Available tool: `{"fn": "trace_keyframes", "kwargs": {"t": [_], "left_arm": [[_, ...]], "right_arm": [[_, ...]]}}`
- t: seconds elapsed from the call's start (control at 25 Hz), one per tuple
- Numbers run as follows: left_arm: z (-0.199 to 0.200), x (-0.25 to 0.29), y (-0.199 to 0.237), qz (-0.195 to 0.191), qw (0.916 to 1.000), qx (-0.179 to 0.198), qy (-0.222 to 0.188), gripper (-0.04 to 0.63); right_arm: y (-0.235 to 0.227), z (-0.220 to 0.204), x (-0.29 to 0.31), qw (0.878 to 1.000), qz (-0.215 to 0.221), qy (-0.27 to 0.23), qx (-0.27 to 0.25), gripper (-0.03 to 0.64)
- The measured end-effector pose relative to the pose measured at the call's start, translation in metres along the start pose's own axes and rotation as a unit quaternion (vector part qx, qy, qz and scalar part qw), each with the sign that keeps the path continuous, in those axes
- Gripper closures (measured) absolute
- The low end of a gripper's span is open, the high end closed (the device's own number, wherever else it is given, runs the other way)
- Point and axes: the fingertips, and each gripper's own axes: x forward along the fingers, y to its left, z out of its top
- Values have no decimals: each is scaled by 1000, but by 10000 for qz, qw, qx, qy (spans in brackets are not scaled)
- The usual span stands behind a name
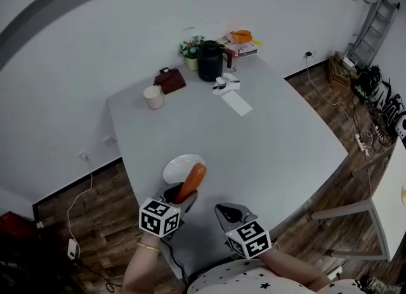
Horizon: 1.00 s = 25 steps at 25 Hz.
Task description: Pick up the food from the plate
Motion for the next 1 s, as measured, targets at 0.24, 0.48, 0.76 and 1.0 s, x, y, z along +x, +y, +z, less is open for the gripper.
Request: {"fn": "trace_keyframes", "kwargs": {"t": [0.24,0.48,0.76,1.0], "left_arm": [[-10,-32,-62,-98,9979,-317,-559,393],[-17,-44,-74,4,9965,-421,-724,393],[-26,-55,-69,121,9959,-474,-761,393],[-27,-56,-70,122,9960,-458,-763,393]], "right_arm": [[2,-1,-8,9999,-14,-102,-65,618],[13,3,-5,9996,86,-164,-219,618],[21,1,-1,9987,67,-111,-487,618],[26,4,0,9982,118,-124,-566,618]]}}
